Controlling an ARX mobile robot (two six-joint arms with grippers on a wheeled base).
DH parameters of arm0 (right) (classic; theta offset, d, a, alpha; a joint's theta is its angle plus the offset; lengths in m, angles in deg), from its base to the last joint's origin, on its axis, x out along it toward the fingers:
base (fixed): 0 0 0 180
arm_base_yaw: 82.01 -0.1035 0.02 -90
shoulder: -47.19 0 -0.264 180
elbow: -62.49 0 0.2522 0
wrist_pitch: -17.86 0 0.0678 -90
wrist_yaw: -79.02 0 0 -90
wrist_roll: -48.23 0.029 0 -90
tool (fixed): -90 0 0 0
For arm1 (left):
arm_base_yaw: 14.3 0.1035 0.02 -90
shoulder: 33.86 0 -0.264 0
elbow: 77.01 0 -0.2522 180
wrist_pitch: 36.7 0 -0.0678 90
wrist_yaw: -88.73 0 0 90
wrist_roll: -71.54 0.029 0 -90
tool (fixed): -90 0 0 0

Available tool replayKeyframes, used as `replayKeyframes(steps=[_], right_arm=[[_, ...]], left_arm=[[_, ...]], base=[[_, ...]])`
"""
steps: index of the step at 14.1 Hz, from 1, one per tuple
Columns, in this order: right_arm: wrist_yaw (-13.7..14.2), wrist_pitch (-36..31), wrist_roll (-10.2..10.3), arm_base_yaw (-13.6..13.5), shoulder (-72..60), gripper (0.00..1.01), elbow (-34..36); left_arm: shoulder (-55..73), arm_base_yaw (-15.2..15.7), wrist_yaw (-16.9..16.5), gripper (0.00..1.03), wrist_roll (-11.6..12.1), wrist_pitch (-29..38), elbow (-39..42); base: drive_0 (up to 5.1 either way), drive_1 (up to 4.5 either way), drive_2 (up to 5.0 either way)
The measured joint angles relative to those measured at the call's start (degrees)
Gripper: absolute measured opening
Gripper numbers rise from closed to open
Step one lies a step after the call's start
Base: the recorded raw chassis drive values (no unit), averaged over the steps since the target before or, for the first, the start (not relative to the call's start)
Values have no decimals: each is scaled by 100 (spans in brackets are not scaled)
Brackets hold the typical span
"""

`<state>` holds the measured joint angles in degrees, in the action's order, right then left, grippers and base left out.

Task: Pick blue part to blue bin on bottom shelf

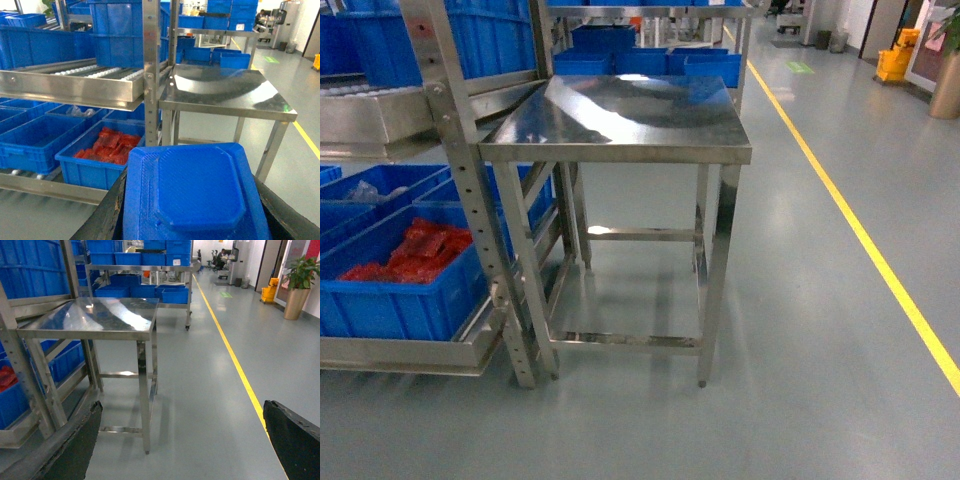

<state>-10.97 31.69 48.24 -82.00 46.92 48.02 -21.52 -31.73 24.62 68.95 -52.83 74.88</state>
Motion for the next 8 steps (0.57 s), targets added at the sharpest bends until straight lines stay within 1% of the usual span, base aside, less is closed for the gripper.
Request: replayKeyframes(steps=[8], right_arm=[[-2,17,0,0,0,98,0]], left_arm=[[-2,0,0,43,0,13,0]], base=[[-2,419,-423]])
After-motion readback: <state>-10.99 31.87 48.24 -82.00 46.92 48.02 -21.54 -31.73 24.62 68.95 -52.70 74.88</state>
